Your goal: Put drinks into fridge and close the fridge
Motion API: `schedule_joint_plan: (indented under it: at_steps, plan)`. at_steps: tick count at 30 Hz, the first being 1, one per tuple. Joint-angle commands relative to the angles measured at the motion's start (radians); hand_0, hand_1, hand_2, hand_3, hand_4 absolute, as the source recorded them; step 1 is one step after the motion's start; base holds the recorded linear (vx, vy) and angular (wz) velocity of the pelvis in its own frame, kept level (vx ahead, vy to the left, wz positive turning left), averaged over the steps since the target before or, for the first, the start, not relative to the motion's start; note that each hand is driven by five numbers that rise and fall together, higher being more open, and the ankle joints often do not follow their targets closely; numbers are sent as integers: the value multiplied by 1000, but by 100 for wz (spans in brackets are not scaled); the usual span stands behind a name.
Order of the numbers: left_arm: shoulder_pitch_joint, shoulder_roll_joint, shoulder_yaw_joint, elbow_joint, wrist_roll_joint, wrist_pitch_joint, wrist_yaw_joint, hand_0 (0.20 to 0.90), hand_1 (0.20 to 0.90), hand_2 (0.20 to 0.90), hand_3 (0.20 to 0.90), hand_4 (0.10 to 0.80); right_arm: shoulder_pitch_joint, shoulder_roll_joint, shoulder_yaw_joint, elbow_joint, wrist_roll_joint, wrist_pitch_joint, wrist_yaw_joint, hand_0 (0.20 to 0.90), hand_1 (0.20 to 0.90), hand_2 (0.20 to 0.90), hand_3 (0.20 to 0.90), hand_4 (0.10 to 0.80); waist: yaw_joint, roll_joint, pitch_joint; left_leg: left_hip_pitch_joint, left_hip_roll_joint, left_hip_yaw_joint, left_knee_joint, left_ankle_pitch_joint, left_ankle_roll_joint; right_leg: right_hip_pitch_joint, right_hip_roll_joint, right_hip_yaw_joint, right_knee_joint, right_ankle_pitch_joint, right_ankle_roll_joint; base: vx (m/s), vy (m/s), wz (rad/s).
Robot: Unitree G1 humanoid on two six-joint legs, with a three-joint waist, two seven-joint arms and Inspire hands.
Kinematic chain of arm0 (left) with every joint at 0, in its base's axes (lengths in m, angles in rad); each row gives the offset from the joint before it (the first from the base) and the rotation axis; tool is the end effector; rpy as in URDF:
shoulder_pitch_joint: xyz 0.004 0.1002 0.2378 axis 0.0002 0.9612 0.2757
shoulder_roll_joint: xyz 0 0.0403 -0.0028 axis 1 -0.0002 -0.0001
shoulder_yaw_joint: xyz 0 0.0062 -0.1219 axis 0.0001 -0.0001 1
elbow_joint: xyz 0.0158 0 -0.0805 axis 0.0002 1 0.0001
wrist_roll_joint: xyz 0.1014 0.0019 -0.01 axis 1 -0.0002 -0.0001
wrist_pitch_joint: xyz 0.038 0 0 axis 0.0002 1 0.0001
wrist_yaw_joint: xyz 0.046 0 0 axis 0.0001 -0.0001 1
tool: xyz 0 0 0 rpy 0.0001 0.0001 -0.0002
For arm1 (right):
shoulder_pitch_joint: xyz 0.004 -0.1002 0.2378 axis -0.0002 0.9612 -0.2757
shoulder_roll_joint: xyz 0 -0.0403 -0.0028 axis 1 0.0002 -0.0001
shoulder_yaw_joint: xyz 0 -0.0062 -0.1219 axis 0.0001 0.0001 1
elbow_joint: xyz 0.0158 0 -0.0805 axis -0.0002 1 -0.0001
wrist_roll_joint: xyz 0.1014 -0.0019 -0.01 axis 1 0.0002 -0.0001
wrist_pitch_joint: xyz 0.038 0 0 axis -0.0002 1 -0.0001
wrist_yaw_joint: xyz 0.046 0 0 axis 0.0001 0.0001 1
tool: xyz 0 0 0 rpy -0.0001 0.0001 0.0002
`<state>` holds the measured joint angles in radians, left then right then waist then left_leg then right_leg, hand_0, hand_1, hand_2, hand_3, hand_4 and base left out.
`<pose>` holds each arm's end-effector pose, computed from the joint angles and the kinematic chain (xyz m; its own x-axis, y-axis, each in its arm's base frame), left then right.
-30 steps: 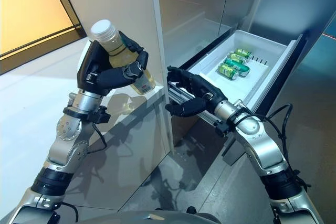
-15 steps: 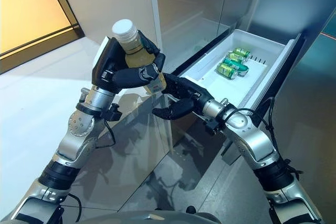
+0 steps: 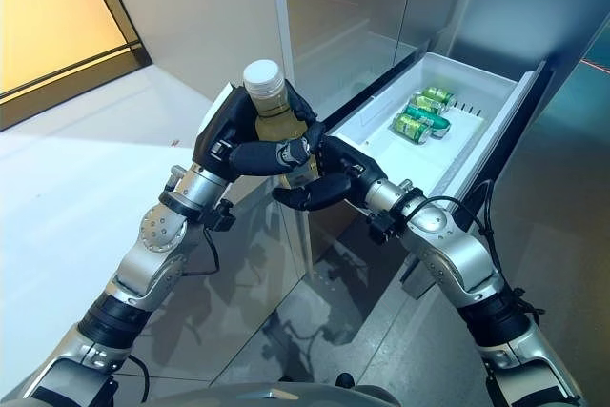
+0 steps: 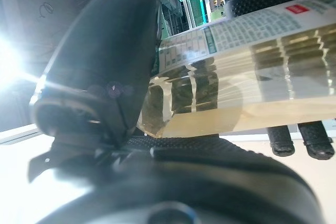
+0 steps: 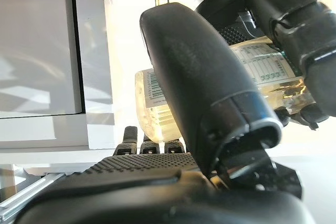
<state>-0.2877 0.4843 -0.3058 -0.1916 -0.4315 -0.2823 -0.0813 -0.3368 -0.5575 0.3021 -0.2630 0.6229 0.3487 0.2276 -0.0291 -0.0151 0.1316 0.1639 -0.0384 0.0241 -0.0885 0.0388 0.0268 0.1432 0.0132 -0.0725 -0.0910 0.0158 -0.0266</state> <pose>0.2377 0.1603 0.1257 0.7060 -0.4784 0.5222 0.4595 0.8705 0.1762 0.2466 -0.1633 0.1235 0.7475 0.6643 0.0001 -0.6634 0.7465 -0.0509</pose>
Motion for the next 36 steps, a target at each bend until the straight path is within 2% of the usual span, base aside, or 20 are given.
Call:
schedule_joint_plan:
  at_steps: [1,6,7,8,9,18,25,27,30,32,33,34,36]
  plan:
    - [-201,-10,9,-82,-14,-113,23,300,300,300,200,100,-169,65,-20,-70,84,-84,-2,900,900,900,900,800,-1,-27,-114,-4,-21,22,1,-49,9,-10,-23,18,25,21,63,0,0,0]
    - [-201,-4,3,-73,-25,-119,27,300,300,300,200,100,-164,60,-12,-67,140,-39,9,900,900,900,900,800,-4,-28,-117,-3,-20,25,1,-48,9,-11,-23,20,27,19,62,0,0,0]
    - [-202,-4,3,-71,-36,-124,24,300,300,300,200,100,-163,60,-10,-66,150,-24,12,862,862,862,856,756,-5,-29,-117,-3,-20,25,1,-48,9,-11,-22,20,26,20,62,0,0,0]
    - [-203,-6,0,-74,-47,-128,21,300,300,300,200,100,-158,62,-3,-65,152,-13,10,648,648,648,606,506,-5,-29,-118,-4,-20,24,1,-47,10,-11,-21,22,26,20,61,0,0,0]
    - [-202,-9,-2,-78,-49,-131,18,300,300,300,200,100,-155,63,1,-64,156,-3,7,300,300,300,200,100,-6,-29,-118,-4,-20,24,1,-47,9,-11,-21,23,25,20,61,0,0,0]
    - [-233,-31,-49,-92,-91,-150,-59,300,300,300,200,100,-168,73,23,-37,155,-2,-42,300,300,300,200,100,-15,-30,-115,-4,-19,27,1,-47,8,-10,-18,28,18,26,60,0,0,0]
    - [-259,-36,-75,-103,-72,-212,-72,300,300,300,200,100,-181,74,25,-20,160,-2,-88,300,300,300,200,100,-21,-31,-118,-7,-19,30,1,-46,9,-13,-14,40,14,30,60,0,0,0]
    - [-266,-38,-80,-109,-36,-243,-65,300,300,300,200,100,-182,77,22,-16,129,-11,-101,300,300,300,200,100,-22,-31,-117,-7,-20,30,1,-46,9,-14,-13,42,14,30,60,0,0,0]
    - [-287,-35,-90,-112,13,-262,-30,300,300,300,200,100,-194,72,11,-6,-10,-73,-127,300,300,300,200,100,-25,-29,-118,-9,-20,31,1,-46,10,-16,-11,45,13,32,59,0,0,0]
    - [-296,-38,-86,-117,23,-254,4,519,519,519,455,355,-206,66,-4,-3,-127,-121,-159,300,300,300,200,100,-26,-28,-118,-10,-19,29,1,-46,10,-17,-11,46,12,32,59,0,0,0]
    - [-297,-40,-82,-117,23,-255,18,780,780,780,760,660,-211,61,-13,-5,-198,-144,-173,300,300,300,200,100,-26,-27,-117,-10,-19,29,1,-47,10,-17,-10,47,12,32,59,0,0,0]
    - [-295,-40,-72,-121,21,-260,40,900,900,900,900,800,-222,52,-30,-6,-304,-180,-205,300,300,300,200,100,-25,-26,-117,-11,-19,28,1,-47,11,-17,-9,49,12,32,59,0,0,0]
    - [-289,-46,-57,-127,18,-270,61,900,900,900,900,800,-240,38,-56,-9,-403,-204,-239,300,300,300,200,100,-23,-25,-115,-11,-19,26,1,-48,11,-17,-8,51,12,32,59,0,0,0]
